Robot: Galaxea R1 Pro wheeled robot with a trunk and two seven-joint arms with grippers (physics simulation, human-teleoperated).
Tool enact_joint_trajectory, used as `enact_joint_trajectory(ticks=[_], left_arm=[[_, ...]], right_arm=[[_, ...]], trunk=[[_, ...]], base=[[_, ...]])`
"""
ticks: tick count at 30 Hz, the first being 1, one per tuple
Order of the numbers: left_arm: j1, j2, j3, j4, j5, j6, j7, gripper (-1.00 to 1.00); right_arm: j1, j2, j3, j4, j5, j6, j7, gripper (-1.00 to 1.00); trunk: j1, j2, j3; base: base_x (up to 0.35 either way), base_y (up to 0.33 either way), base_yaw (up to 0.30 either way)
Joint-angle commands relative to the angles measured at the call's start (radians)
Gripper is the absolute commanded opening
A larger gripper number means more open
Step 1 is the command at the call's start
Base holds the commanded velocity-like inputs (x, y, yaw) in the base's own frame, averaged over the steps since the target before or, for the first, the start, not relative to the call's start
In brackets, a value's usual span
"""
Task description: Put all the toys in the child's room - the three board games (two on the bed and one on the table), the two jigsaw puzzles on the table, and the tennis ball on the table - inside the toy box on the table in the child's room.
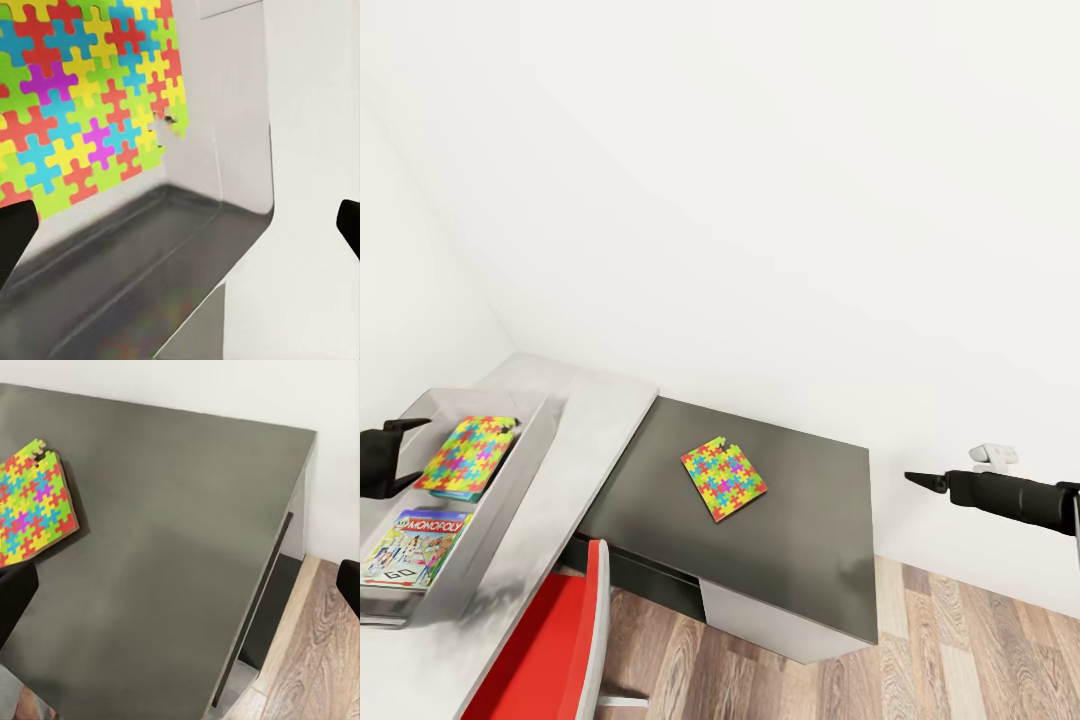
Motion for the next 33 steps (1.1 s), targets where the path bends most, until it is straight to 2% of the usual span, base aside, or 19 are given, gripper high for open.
enact_joint_trajectory(ticks=[1,16,19,22,24,25,27,28,30,31,33], left_arm=[[0.0,-0.002,0.002,-0.004,0.015,0.003,0.014,1.0],[-0.02,-0.023,-0.005,-0.016,0.032,0.004,0.023,1.0],[-0.049,-0.051,-0.015,-0.016,0.031,0.005,0.024,1.0],[-0.062,-0.064,-0.022,-0.017,0.029,0.005,0.025,1.0],[-0.093,-0.092,-0.043,-0.017,0.025,0.006,0.029,1.0],[-0.093,-0.092,-0.043,-0.017,0.025,0.006,0.029,1.0],[-0.127,-0.122,-0.068,-0.017,0.021,0.006,0.032,1.0],[-0.127,-0.122,-0.068,-0.017,0.021,0.006,0.032,1.0],[-0.16,-0.149,-0.091,-0.018,0.007,0.007,0.034,1.0],[-0.16,-0.149,-0.091,-0.018,0.007,0.007,0.034,1.0],[-0.189,-0.171,-0.111,-0.019,-0.023,0.008,0.035,1.0]], right_arm=[[-0.001,0.0,-0.001,-0.001,0.01,0.006,0.014,1.0],[-0.001,0.003,0.002,0.0,0.015,0.006,0.021,1.0],[-0.001,0.005,0.003,0.0,0.016,0.006,0.019,1.0],[-0.001,0.006,0.004,0.0,0.016,0.007,0.019,1.0],[-0.001,0.007,0.004,0.001,0.017,0.007,0.018,1.0],[-0.001,0.007,0.004,0.001,0.017,0.007,0.018,1.0],[-0.001,0.009,0.005,0.001,0.017,0.007,0.018,1.0],[-0.001,0.009,0.005,0.001,0.017,0.007,0.018,1.0],[-0.001,0.01,0.006,0.001,0.017,0.007,0.017,1.0],[-0.001,0.01,0.006,0.001,0.017,0.007,0.017,1.0],[-0.001,0.012,0.006,0.001,0.017,0.006,0.016,1.0]], trunk=[[0.001,-0.002,-0.002],[0.001,-0.002,-0.002],[0.001,-0.002,-0.002],[0.001,-0.002,-0.002],[0.001,-0.002,-0.002],[0.001,-0.002,-0.002],[0.001,-0.002,-0.002],[0.001,-0.002,-0.002],[0.001,-0.002,-0.002],[0.001,-0.002,-0.002],[0.001,-0.002,-0.002]], base=[[0.0,0.0,0.0],[0.0,0.0,-0.001],[0.0,0.0,-0.066],[0.0,0.0,-0.129],[0.0,0.0,-0.18],[0.0,0.0,-0.192],[0.0,0.0,-0.217],[0.0,0.0,-0.224],[0.0,0.0,-0.204],[0.0,0.0,-0.154],[0.0,0.0,-0.138]])
